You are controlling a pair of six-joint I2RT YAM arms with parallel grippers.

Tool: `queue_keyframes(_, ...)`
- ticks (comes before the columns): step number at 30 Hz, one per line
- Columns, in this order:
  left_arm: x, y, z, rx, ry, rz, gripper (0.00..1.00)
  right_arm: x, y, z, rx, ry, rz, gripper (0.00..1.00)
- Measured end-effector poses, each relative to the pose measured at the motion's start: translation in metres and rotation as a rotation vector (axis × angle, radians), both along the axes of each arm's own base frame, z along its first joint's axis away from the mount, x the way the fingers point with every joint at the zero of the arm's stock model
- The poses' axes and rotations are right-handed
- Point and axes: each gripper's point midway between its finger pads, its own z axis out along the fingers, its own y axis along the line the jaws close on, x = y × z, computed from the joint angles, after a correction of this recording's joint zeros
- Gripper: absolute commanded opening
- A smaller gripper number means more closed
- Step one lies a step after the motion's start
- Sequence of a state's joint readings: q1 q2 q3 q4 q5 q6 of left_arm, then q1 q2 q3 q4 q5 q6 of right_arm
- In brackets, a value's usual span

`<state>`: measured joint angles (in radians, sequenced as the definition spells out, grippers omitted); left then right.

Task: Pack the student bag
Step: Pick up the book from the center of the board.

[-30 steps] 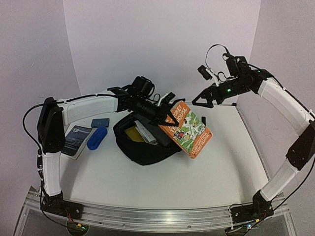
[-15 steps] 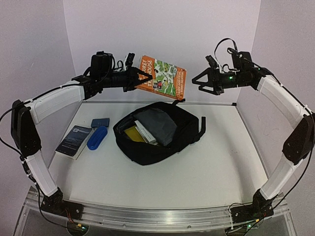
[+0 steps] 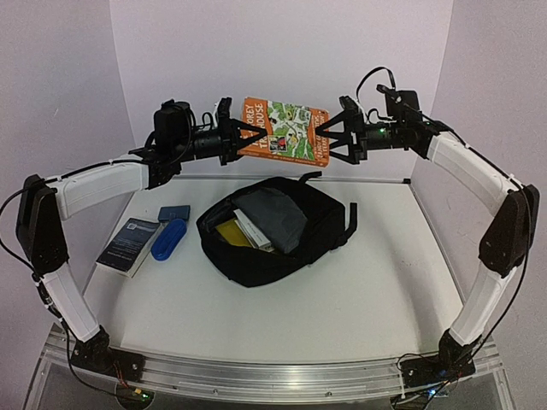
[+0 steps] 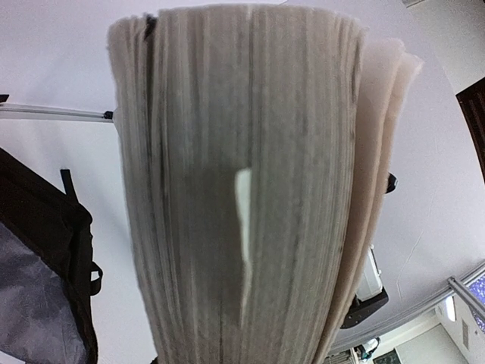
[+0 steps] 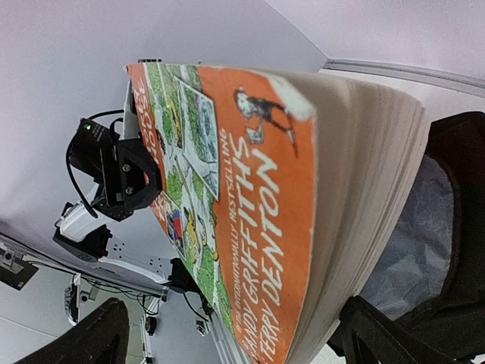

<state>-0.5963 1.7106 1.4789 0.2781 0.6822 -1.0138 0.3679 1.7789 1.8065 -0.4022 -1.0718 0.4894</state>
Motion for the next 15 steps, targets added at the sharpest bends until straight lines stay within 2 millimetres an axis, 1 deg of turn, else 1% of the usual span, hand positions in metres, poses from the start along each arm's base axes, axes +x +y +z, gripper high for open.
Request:
queue_keyframes(2, -0.001, 0.003, 0.002, -0.012, 0.003, 0.007, 0.00, 0.001, 0.002, 0.001, 0.012, 0.015, -0.001, 0.98)
queue_keyframes(4, -0.002, 0.004, 0.006, -0.024, -0.002, 0.009, 0.00, 0.002, 0.006, 0.001, 0.020, 0.016, 0.002, 0.98)
queue_keyframes(6, -0.004, 0.005, 0.010, -0.031, -0.007, 0.007, 0.00, 0.003, 0.009, 0.002, 0.022, 0.013, -0.001, 0.98)
queue_keyframes(8, -0.007, 0.005, 0.013, -0.033, -0.012, -0.002, 0.00, 0.004, 0.011, 0.002, 0.022, 0.007, -0.009, 0.94)
queue_keyframes(12, -0.020, 0.004, 0.020, -0.033, -0.022, -0.034, 0.00, 0.009, 0.012, 0.000, 0.014, 0.004, -0.033, 0.92)
queue_keyframes(15, -0.029, 0.004, 0.027, -0.036, -0.035, -0.052, 0.00, 0.008, 0.013, 0.000, 0.014, 0.002, -0.032, 0.92)
